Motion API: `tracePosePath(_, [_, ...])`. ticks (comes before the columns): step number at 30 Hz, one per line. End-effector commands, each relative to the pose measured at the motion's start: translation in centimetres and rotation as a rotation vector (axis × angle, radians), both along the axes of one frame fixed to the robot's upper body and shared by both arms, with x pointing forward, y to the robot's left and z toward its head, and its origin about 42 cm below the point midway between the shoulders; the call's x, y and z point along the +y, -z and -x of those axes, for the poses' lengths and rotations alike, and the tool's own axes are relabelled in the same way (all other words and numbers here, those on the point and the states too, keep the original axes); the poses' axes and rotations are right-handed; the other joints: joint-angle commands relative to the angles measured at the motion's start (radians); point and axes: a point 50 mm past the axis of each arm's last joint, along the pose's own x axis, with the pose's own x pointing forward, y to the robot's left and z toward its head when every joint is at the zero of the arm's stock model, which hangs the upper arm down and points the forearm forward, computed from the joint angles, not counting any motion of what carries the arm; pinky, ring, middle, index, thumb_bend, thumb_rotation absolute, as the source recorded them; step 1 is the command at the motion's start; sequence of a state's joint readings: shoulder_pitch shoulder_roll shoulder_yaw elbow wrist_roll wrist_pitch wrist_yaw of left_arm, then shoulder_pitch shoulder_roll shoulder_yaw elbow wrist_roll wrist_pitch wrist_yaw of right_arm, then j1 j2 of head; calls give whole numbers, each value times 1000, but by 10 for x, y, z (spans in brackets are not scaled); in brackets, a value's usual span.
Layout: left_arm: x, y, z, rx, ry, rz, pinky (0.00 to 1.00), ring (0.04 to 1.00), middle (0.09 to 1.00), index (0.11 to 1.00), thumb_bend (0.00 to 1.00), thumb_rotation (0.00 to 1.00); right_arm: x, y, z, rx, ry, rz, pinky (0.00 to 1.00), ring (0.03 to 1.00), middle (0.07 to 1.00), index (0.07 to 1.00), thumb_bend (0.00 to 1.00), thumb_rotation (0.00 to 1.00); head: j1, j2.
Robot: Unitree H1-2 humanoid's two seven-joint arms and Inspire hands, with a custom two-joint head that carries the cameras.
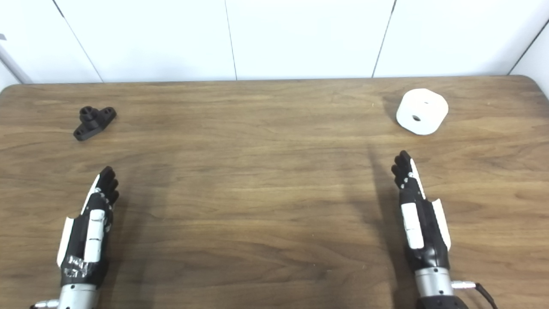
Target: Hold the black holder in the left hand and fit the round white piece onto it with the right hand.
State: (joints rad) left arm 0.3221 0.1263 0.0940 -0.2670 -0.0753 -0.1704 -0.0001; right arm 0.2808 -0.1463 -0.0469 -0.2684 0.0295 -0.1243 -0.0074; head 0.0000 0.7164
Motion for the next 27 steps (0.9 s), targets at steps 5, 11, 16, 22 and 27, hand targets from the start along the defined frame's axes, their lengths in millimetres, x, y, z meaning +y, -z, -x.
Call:
tracePosePath(5, [-7,-8,-2,-58,-10,8,1000,990,992,986,577,895,3,-8,-3,-66,9,-13,1000,971,976,982,609,1000,13,-1])
tracePosePath(11, [-9,-9,-1,-60,-4,-6,1000,982,988,984,578,900,2,-8,-1,-61,8,-17,1000,974,978,982,605,1000,36,-12])
tracePosePath(16, [-15,-7,1,-57,2,9,1000,980,982,980,591,870,-4,-8,2,-50,12,-17,1000,984,982,986,610,1000,149,-47])
tracePosePath(22, [-27,-2,6,-50,8,-12,1000,984,983,981,595,871,-13,-4,5,-52,-5,-36,1000,996,995,999,620,1000,260,-109])
tracePosePath(27, [-31,6,7,-44,-8,-54,987,975,969,970,650,887,-15,-1,6,-34,-13,-49,1000,1000,997,991,654,1000,299,-156])
